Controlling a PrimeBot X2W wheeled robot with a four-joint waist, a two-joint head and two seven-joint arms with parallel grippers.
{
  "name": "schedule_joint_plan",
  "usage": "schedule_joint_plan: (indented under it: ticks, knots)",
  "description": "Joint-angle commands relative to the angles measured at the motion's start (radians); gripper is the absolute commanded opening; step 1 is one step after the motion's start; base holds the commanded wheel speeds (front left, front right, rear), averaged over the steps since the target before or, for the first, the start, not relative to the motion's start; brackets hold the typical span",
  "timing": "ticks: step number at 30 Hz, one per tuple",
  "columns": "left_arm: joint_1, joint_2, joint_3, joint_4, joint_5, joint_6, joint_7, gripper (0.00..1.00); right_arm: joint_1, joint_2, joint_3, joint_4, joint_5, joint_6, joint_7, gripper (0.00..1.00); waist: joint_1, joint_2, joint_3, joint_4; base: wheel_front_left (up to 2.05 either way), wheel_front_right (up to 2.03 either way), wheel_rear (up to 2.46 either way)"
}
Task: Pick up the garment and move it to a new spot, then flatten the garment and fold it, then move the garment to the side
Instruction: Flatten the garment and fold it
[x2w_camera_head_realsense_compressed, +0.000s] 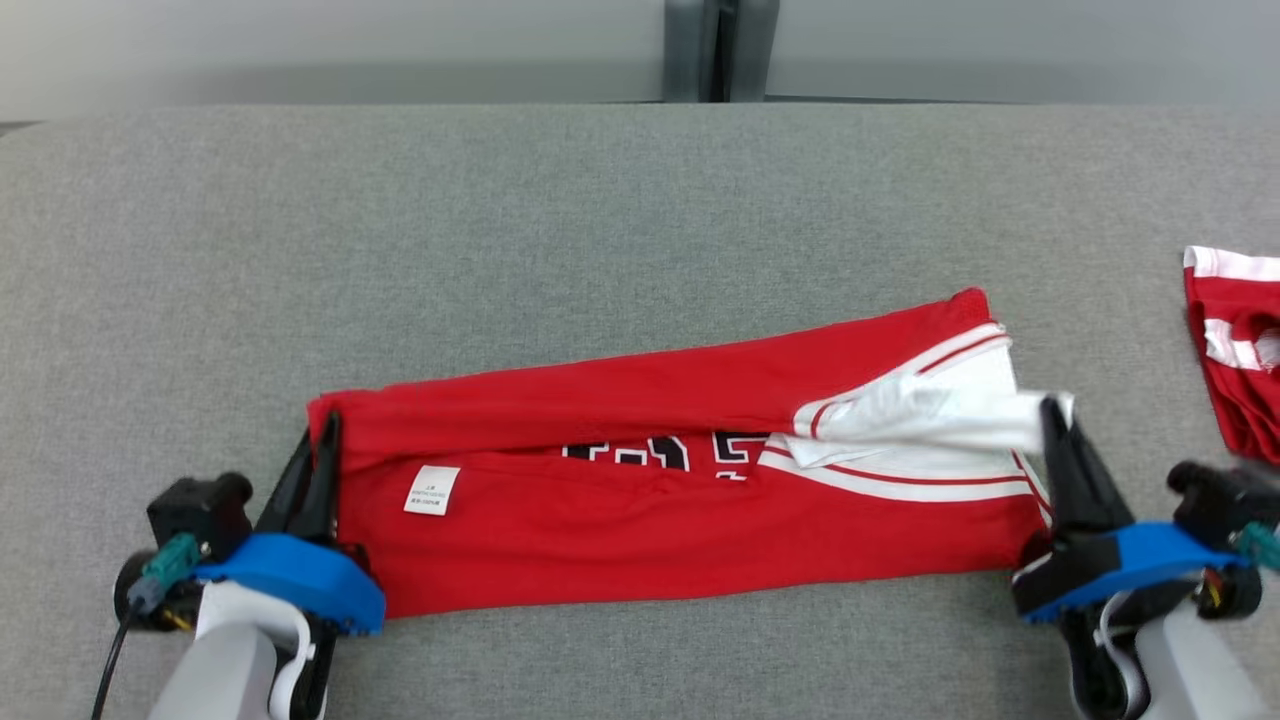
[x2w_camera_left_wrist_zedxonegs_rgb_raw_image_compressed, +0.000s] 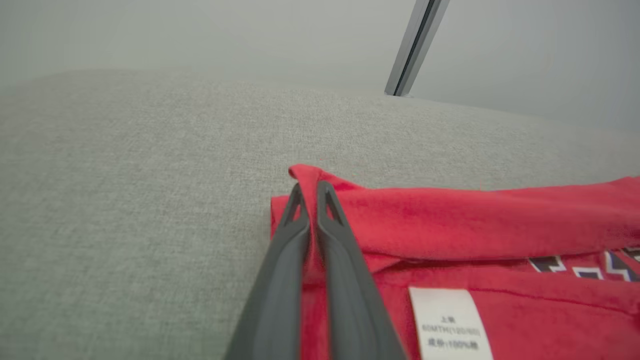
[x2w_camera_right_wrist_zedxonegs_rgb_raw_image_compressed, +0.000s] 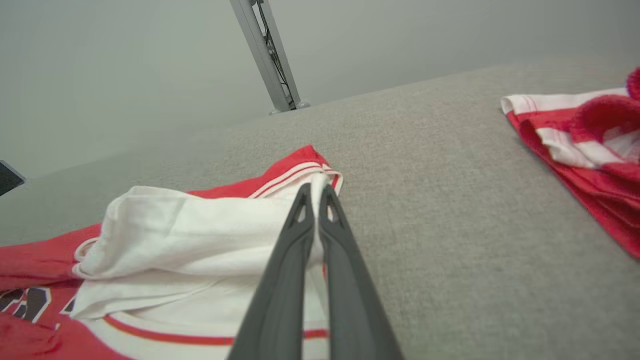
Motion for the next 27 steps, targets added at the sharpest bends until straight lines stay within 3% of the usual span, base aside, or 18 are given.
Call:
schedule_joint_plan:
  ticks: [1, 2, 3, 4, 7, 12, 19, 27]
  knots:
    - [0.019, 0.001, 0.011, 0.009, 0.004, -0.001, -0.004, 0.00, 0.025, 0.004, 0.005, 0.012, 0.009, 0.000, -0.004, 0.00, 0.0003, 0.0000, -0.011, -0.007, 0.00, 0.00, 0.00]
    - [0.032, -0.004, 0.025, 0.023, 0.003, -0.001, -0.004, 0.24, 0.035, 0.009, 0.003, 0.022, 0.013, 0.000, -0.004, 0.00, 0.0003, 0.0000, -0.014, -0.008, 0.00, 0.00, 0.00]
    - [0.040, -0.009, 0.035, 0.029, 0.008, -0.001, -0.004, 0.66, 0.038, 0.014, -0.002, 0.033, 0.012, 0.000, -0.004, 0.34, 0.0003, 0.0000, -0.018, -0.008, 0.00, 0.00, 0.00]
    - [0.047, -0.014, 0.048, 0.035, 0.015, -0.001, -0.004, 1.00, 0.038, 0.019, -0.003, 0.038, 0.008, 0.000, -0.004, 1.00, 0.0003, 0.0000, -0.021, -0.009, 0.00, 0.00, 0.00]
    - [0.076, -0.035, 0.128, 0.019, 0.055, 0.026, -0.004, 1.00, 0.030, 0.020, -0.014, 0.034, -0.028, 0.000, -0.004, 1.00, 0.0003, 0.0000, -0.031, -0.010, 0.00, 0.00, 0.00]
    - [0.144, -0.093, 0.224, -0.121, 0.184, 0.064, -0.004, 1.00, 0.011, 0.032, -0.055, 0.002, -0.128, 0.000, -0.004, 1.00, 0.0003, 0.0000, -0.052, -0.003, 0.00, 0.00, 0.00]
    - [0.226, -0.177, 0.272, -0.194, 0.264, 0.041, -0.004, 1.00, 0.056, 0.081, -0.107, 0.019, -0.232, 0.000, -0.003, 1.00, 0.0003, 0.0000, -0.103, 0.016, 0.00, 0.00, 0.00]
    - [0.276, -0.197, 0.229, -0.174, 0.263, 0.018, -0.004, 1.00, 0.071, 0.107, -0.108, 0.080, -0.268, 0.000, -0.003, 1.00, 0.0003, 0.0000, -0.125, 0.027, 0.00, 0.00, 0.00]
